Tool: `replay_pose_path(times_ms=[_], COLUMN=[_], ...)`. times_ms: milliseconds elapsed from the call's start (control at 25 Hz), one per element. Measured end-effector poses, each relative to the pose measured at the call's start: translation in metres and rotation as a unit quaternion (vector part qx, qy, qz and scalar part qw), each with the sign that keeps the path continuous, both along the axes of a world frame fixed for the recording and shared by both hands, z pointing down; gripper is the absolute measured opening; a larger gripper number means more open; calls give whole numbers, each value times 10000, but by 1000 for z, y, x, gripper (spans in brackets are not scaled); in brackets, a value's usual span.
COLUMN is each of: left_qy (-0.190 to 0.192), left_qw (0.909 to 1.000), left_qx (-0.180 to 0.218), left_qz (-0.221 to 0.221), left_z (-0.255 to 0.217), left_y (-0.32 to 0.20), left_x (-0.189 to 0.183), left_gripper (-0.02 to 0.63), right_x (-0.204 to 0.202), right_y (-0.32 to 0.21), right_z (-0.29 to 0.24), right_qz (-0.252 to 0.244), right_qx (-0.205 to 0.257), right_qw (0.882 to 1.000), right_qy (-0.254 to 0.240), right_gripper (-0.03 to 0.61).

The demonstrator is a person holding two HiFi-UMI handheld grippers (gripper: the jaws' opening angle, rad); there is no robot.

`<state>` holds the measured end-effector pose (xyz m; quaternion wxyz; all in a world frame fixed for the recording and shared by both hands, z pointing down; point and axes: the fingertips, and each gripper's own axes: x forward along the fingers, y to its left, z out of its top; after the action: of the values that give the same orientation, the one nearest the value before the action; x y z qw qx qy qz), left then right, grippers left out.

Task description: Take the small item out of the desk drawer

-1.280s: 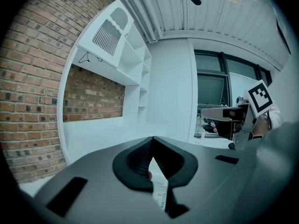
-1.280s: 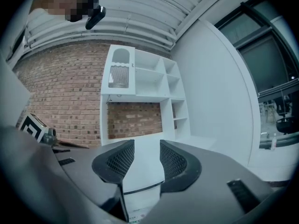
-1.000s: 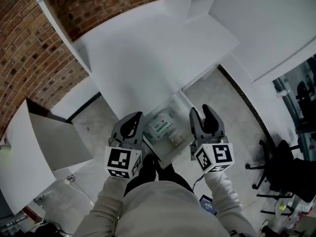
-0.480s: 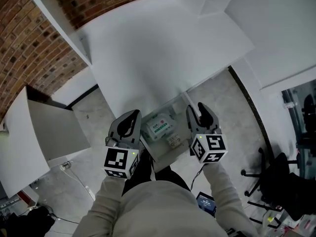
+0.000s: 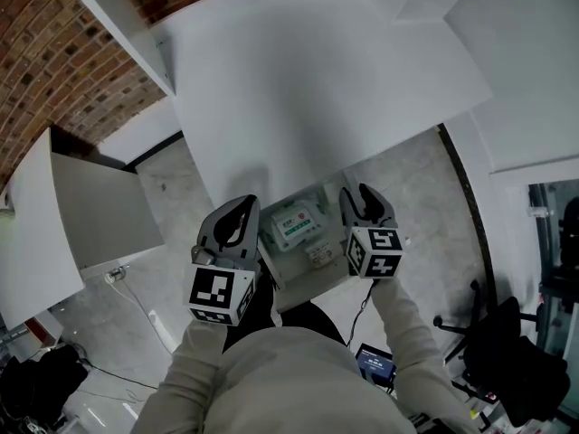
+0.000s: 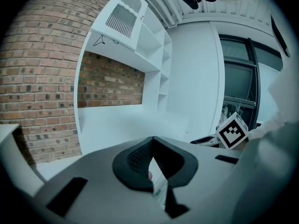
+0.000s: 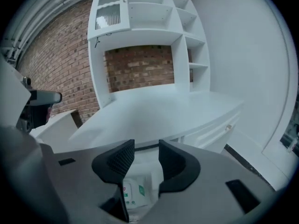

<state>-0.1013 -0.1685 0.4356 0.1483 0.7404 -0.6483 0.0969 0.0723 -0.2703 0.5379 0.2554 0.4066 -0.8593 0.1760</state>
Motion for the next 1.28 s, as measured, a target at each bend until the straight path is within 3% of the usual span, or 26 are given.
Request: replay_pose_path(times_ms=[320, 640, 1280], left_qy=[-21, -13, -50], left_qw=[9994, 9977, 9953], left_qx=[-189, -383, -605], left_qz=[-294, -562, -759], left_z=[13, 27, 41], left_y=[2, 10, 15], left_x=[-7, -15, -16], left_gripper=[17, 17, 17], right_x=[-8, -14, -1], right_y=[-5, -5, -12], right_z=[66, 120, 194], right_qz=[-293, -573, -425], right_qx=[-728, -1150, -1933], right_qw=[9957, 9862, 9606], right_qy=[493, 1046, 1952], right_gripper=[189, 229, 252])
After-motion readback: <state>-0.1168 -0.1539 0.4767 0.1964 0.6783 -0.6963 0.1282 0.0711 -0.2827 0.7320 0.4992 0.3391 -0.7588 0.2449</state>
